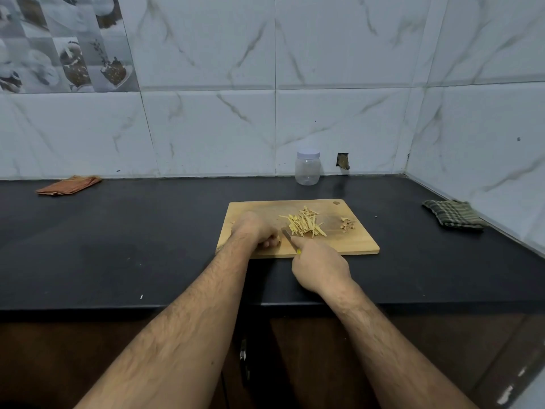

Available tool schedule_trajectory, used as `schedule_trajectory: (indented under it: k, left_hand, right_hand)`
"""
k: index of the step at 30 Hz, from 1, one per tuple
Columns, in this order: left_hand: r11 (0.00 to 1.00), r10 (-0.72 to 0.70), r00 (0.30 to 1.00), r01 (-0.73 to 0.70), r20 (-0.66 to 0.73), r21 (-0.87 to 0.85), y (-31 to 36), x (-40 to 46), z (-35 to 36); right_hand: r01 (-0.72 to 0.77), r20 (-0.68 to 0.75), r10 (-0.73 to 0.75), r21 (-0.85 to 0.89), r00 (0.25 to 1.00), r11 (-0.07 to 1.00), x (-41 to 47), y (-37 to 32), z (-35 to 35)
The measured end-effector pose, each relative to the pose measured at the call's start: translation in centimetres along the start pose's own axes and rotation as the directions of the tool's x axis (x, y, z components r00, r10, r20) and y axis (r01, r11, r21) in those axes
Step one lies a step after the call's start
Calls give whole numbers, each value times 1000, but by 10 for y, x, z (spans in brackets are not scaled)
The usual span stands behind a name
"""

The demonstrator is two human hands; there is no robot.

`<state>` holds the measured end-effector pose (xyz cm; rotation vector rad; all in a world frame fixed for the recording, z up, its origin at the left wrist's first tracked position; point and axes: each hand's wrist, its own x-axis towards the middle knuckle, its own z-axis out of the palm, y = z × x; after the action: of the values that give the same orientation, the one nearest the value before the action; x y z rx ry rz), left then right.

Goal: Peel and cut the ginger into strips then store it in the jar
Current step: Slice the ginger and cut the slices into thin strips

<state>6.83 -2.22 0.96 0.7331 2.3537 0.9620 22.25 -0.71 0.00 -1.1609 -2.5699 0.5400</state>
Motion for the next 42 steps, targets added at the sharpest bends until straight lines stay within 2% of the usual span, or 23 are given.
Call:
schedule_trajectory:
  k: [5, 15, 28, 42]
  left_hand:
    - [1000, -17, 1000, 17, 19, -23, -7, 4, -1]
    - [1000, 11, 998, -9, -61, 26, -8, 4, 4]
    - [993, 52, 993, -40, -107, 108, -7, -1, 5]
    - [997, 76, 991, -72, -106, 38, -14, 6, 7]
  right_hand:
    - [20, -39, -20, 1, 999, 1000, -6, -4, 4]
    - [45, -49, -48, -54, 998, 997, -10, -14, 8]
    - [64, 15, -63, -158, 998, 985, -11, -21, 4]
    - [47, 62, -34, -224, 997, 973, -28, -14, -1]
